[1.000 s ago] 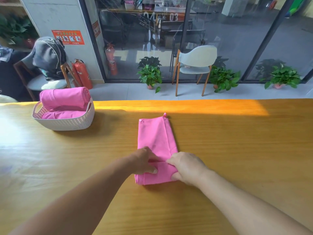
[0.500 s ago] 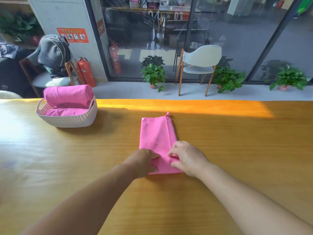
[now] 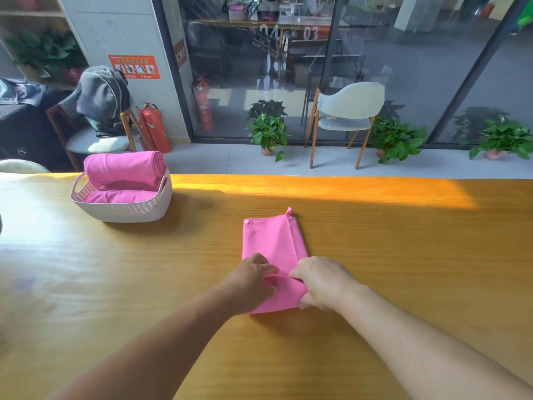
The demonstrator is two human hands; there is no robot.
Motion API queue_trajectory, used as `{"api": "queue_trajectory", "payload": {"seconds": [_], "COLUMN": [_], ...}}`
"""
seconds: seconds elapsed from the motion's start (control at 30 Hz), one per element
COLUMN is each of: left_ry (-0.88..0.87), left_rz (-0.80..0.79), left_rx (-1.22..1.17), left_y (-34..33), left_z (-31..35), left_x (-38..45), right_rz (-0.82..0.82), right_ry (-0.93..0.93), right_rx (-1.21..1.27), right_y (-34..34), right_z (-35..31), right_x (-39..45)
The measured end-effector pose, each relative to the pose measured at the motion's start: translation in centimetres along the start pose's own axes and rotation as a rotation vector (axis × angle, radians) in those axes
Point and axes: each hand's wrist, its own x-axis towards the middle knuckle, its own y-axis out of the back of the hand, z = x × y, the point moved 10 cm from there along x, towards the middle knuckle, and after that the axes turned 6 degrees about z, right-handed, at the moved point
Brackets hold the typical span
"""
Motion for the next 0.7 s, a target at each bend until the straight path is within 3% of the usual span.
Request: {"api": "queue_trajectory", "payload": {"seconds": [0.13, 0.23, 0.33, 0.5, 0.7], "left_ry": [-0.139, -0.1, -0.041, 0.009, -0.015], "left_rz": [0.09, 0.058, -0.024, -0.202, -0.311], "left_rx": [0.208, 0.168, 0.086, 0.109, 0.122], "left_y": [-0.2, -0.2, 0.4, 0.9, 0.3], "left_z": [1.4, 0.6, -0.4, -0.9, -1.8], "left_x": [-1.2, -0.6, 0.8, 3.3, 5.1], "right_rz": [-0.137, -0.211, -0.136, 0.146, 0.145], "right_ry": [-0.061, -0.103, -0.178, -0.034, 0.008], "right_rx": [0.065, 0.19, 0.345, 0.197, 0.057], "right_y": [-0.2, -0.6, -0.3, 1.4, 0.0], "right_z": [0.4, 1.2, 2.4, 1.8, 1.2], "right_x": [0.9, 1.5, 1.6, 1.3, 1.6]}}
